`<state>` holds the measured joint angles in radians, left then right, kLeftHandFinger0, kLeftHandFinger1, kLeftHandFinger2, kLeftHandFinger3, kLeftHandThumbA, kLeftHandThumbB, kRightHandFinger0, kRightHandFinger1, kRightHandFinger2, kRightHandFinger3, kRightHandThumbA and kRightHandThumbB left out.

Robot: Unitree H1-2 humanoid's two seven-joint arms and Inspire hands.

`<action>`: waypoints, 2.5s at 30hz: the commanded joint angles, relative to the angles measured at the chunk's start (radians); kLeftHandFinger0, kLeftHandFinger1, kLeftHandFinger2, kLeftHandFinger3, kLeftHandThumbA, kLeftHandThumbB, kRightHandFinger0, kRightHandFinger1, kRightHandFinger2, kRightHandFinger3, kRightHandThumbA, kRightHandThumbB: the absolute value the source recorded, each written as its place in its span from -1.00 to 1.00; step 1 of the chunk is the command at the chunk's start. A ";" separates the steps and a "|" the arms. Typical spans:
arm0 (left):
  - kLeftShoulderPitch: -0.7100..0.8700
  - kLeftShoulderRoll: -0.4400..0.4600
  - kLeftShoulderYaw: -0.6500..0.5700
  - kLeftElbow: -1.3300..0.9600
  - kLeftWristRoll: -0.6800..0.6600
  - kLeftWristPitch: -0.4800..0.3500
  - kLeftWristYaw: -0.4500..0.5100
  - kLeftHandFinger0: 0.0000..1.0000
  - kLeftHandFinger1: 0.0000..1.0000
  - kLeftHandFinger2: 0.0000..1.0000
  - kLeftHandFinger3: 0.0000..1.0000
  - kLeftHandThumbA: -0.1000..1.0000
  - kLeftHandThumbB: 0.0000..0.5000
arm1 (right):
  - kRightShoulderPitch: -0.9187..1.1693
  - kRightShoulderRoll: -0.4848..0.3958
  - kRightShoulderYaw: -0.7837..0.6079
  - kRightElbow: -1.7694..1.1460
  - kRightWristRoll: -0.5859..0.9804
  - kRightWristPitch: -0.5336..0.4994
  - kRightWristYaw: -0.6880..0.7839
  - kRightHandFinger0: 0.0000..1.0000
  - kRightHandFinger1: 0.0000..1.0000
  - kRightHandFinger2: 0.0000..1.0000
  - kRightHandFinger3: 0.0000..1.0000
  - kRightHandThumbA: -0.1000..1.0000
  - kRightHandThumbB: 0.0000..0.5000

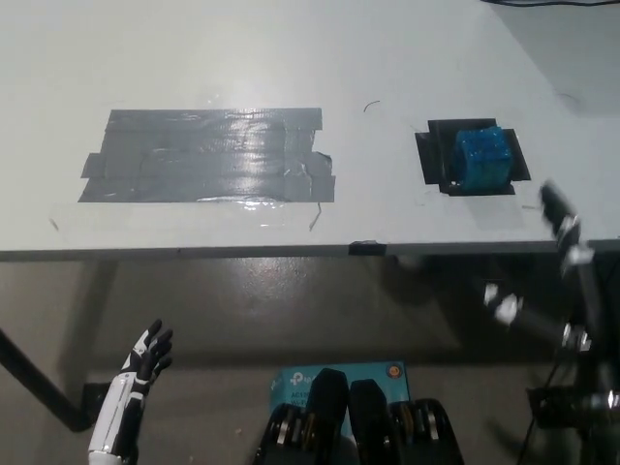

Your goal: A rubick's cube is kept in the black marked spot on the table and the robot uses its right arm to pick it up and hands it to a person

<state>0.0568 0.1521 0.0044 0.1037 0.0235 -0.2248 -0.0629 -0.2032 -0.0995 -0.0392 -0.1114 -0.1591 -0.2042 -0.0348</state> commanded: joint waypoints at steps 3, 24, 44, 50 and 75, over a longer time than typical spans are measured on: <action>-0.005 0.008 0.005 -0.016 0.001 -0.038 -0.002 1.00 1.00 1.00 1.00 0.97 -0.27 | -0.177 -0.018 -0.041 0.049 -0.043 0.125 -0.043 1.00 1.00 1.00 1.00 0.94 0.42; -0.043 0.009 0.003 -0.031 0.011 -0.026 -0.001 1.00 1.00 1.00 1.00 1.00 -0.23 | -0.652 -0.047 -0.077 0.830 -0.028 0.167 -0.154 1.00 1.00 1.00 1.00 0.82 0.88; -0.032 0.011 -0.001 -0.029 0.011 -0.032 -0.007 1.00 1.00 1.00 1.00 0.98 -0.27 | -0.752 -0.034 -0.095 1.364 0.054 -0.008 -0.180 1.00 1.00 1.00 1.00 0.73 0.80; -0.043 0.007 -0.003 -0.024 0.013 -0.026 -0.005 1.00 1.00 1.00 1.00 0.99 -0.25 | -0.752 -0.041 -0.092 1.394 0.069 -0.004 -0.161 1.00 1.00 1.00 1.00 0.79 0.79; -0.046 -0.010 -0.006 -0.009 0.015 -0.032 -0.002 1.00 1.00 1.00 1.00 0.98 -0.23 | -0.712 -0.023 0.096 1.427 -0.064 -0.084 -0.579 -0.96 -0.13 0.82 0.77 -1.00 -0.19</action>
<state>0.0135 0.1402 0.0011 0.1074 0.0352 -0.2261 -0.0632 -0.9362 -0.1316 0.0449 1.2979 -0.2100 -0.2769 -0.5498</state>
